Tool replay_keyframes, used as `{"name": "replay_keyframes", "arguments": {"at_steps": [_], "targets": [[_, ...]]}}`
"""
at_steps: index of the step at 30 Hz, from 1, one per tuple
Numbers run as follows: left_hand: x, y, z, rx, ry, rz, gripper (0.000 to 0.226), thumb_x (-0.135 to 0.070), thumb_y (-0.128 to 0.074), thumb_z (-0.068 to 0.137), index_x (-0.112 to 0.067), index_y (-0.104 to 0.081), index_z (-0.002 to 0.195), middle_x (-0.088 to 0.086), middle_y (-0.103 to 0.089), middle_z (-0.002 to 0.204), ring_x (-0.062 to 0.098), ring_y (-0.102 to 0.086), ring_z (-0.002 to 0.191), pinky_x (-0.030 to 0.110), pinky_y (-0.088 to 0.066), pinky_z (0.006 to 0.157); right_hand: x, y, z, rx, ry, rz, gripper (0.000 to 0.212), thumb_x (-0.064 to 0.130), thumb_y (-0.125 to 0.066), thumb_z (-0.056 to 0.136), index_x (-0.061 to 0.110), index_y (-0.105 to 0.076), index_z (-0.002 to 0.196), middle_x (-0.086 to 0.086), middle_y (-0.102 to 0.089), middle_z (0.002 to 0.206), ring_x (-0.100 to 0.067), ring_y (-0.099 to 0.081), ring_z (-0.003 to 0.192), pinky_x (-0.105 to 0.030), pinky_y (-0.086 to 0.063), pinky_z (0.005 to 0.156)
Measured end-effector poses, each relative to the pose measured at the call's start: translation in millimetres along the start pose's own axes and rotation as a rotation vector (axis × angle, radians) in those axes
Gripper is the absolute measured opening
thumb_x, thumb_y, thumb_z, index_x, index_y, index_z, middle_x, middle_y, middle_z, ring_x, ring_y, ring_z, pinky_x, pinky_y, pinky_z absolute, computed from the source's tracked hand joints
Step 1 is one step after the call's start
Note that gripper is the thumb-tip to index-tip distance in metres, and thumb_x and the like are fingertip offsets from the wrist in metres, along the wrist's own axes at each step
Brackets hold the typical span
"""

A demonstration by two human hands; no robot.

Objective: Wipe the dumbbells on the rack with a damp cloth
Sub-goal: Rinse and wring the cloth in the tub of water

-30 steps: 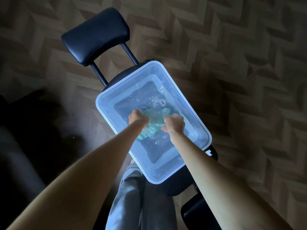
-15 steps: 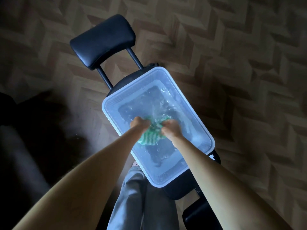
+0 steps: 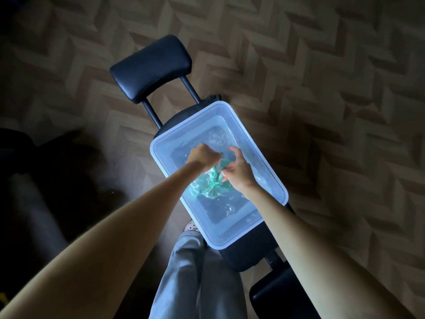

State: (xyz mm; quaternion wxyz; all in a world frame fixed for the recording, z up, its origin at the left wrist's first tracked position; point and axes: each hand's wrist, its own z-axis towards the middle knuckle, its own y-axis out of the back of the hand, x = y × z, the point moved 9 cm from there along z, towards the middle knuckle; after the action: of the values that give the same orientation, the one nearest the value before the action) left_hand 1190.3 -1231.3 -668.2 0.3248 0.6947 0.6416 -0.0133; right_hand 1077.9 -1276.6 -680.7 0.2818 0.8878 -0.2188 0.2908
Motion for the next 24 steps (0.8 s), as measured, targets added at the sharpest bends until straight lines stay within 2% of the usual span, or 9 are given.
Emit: {"name": "replay_keyframes", "arguments": {"at_steps": [3, 6, 8, 10, 12, 14, 16, 21, 24], "targets": [[-31, 8, -33, 0.116, -0.120, -0.096, 0.021, -0.013, -0.052, 0.078, -0.006, -0.059, 0.059, 0.014, -0.057, 0.059, 0.025, -0.053, 0.058, 0.026, -0.046, 0.058, 19, 12, -16, 0.043, 0.037, -0.041, 0.012, -0.003, -0.056, 0.084, -0.003, -0.066, 0.090, -0.013, -0.064, 0.076, -0.027, -0.064, 0.075, -0.038, -0.058, 0.072], [-37, 22, -54, 0.092, -0.086, -0.343, 0.025, -0.025, -0.047, 0.063, -0.001, -0.054, 0.061, 0.011, -0.054, 0.046, 0.022, -0.052, 0.042, 0.021, -0.046, 0.046, 34, 23, -35, 0.061, 0.033, 0.075, 0.017, 0.002, -0.062, 0.077, -0.015, -0.063, 0.081, -0.013, -0.058, 0.068, -0.019, -0.057, 0.066, -0.031, -0.050, 0.064], [-24, 33, -58, -0.004, -0.001, -0.460, 0.027, -0.028, -0.046, 0.081, -0.004, -0.054, 0.071, 0.014, -0.058, 0.066, 0.022, -0.053, 0.050, 0.023, -0.047, 0.046, 45, 24, -52, 0.123, 0.017, 0.289, 0.021, 0.005, -0.061, 0.067, -0.013, -0.061, 0.078, -0.010, -0.052, 0.066, -0.017, -0.052, 0.062, -0.025, -0.044, 0.061], [-10, 34, -61, -0.049, 0.078, -0.419, 0.029, -0.020, -0.038, 0.093, -0.007, -0.056, 0.074, 0.014, -0.056, 0.087, 0.019, -0.053, 0.062, 0.026, -0.049, 0.052, 52, 23, -66, 0.167, -0.024, 0.509, 0.008, 0.001, -0.050, 0.063, -0.004, -0.054, 0.067, -0.006, -0.050, 0.060, -0.013, -0.050, 0.055, -0.024, -0.043, 0.060], [2, 24, -65, -0.013, 0.157, -0.397, 0.025, -0.023, -0.039, 0.096, -0.007, -0.058, 0.097, 0.011, -0.050, 0.107, 0.022, -0.052, 0.089, 0.031, -0.048, 0.070, 58, 24, -77, 0.202, -0.056, 0.658, 0.007, 0.000, -0.044, 0.063, 0.005, -0.047, 0.059, -0.004, -0.046, 0.057, -0.012, -0.045, 0.051, -0.025, -0.038, 0.058], [11, 9, -70, 0.054, 0.237, -0.465, 0.037, -0.034, -0.041, 0.096, -0.012, -0.050, 0.126, 0.007, -0.046, 0.128, 0.025, -0.044, 0.119, 0.040, -0.040, 0.094, 65, 27, -88, 0.247, -0.079, 0.786, 0.019, 0.000, -0.040, 0.073, 0.007, -0.052, 0.061, -0.004, -0.056, 0.057, -0.015, -0.053, 0.054, -0.027, -0.042, 0.061], [15, -5, -74, 0.142, 0.308, -0.598, 0.048, -0.043, -0.040, 0.095, -0.014, -0.046, 0.133, 0.004, -0.041, 0.142, 0.024, -0.034, 0.134, 0.048, -0.026, 0.109, 72, 30, -95, 0.286, -0.076, 0.923, 0.032, 0.002, -0.032, 0.086, 0.003, -0.060, 0.072, -0.006, -0.066, 0.064, -0.016, -0.062, 0.060, -0.028, -0.047, 0.068], [24, -27, -70, 0.221, 0.409, -0.819, 0.063, -0.053, -0.041, 0.091, -0.012, -0.038, 0.139, 0.008, -0.026, 0.153, 0.033, -0.020, 0.142, 0.061, -0.015, 0.110, 70, 35, -95, 0.219, -0.153, 1.192, 0.038, 0.021, -0.028, 0.092, 0.000, -0.058, 0.080, -0.017, -0.061, 0.079, -0.025, -0.058, 0.074, -0.035, -0.045, 0.074], [21, -42, -67, 0.315, 0.423, -0.968, 0.050, -0.046, -0.037, 0.093, -0.009, -0.048, 0.125, 0.016, -0.042, 0.142, 0.040, -0.039, 0.130, 0.058, -0.028, 0.106, 62, 28, -90, 0.213, -0.206, 1.164, 0.041, 0.038, -0.040, 0.092, 0.003, -0.061, 0.086, -0.015, -0.066, 0.081, -0.025, -0.064, 0.073, -0.036, -0.051, 0.072]]}}
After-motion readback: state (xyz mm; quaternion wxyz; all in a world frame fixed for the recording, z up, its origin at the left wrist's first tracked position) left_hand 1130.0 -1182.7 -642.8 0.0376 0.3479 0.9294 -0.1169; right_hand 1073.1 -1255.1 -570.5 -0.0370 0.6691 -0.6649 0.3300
